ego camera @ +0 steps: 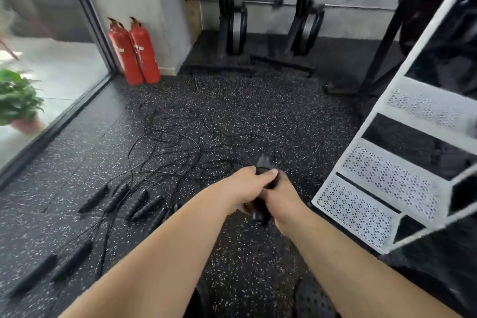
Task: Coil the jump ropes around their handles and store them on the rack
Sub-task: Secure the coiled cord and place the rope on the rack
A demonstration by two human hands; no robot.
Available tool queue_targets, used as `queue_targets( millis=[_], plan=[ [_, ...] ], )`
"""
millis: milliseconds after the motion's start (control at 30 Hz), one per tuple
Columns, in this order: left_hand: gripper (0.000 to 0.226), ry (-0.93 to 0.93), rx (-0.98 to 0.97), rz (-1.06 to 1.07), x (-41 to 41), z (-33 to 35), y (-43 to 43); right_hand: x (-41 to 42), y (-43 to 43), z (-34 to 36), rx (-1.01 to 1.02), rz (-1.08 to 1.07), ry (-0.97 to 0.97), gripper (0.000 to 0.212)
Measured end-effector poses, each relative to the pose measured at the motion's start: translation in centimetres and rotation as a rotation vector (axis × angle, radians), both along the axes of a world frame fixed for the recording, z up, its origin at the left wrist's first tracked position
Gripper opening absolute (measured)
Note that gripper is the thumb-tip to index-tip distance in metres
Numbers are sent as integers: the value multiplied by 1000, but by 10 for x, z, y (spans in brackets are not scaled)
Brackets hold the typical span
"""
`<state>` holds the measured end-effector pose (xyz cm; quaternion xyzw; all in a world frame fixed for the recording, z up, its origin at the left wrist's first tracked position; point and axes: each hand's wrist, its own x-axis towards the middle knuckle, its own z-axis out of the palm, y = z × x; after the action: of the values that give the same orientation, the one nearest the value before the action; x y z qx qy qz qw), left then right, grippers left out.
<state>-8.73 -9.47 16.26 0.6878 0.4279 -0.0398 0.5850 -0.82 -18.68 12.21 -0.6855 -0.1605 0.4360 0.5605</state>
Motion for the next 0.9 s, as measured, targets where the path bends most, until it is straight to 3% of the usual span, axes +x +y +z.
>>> queue_targets(
  millis=[133, 267, 333, 600, 900],
  plan=[
    [26, -237, -110, 180, -3, 2, -9, 8, -17, 27, 92, 170, -149, 75],
    [29, -453, -356, 191, -18, 2, -5, 33, -29, 42, 110, 231, -229, 51],
    [32, -506, -387, 184, -21, 1, -3, 40, -29, 45, 113, 227, -289, 51],
    [33, -604, -272, 201, -9, 2, 13, 50, -14, 59, 236, 176, -378, 53],
    [25, -621, -187, 213, 12, -12, 17, 75, -6, 41, 184, 158, -467, 54]
  ],
)
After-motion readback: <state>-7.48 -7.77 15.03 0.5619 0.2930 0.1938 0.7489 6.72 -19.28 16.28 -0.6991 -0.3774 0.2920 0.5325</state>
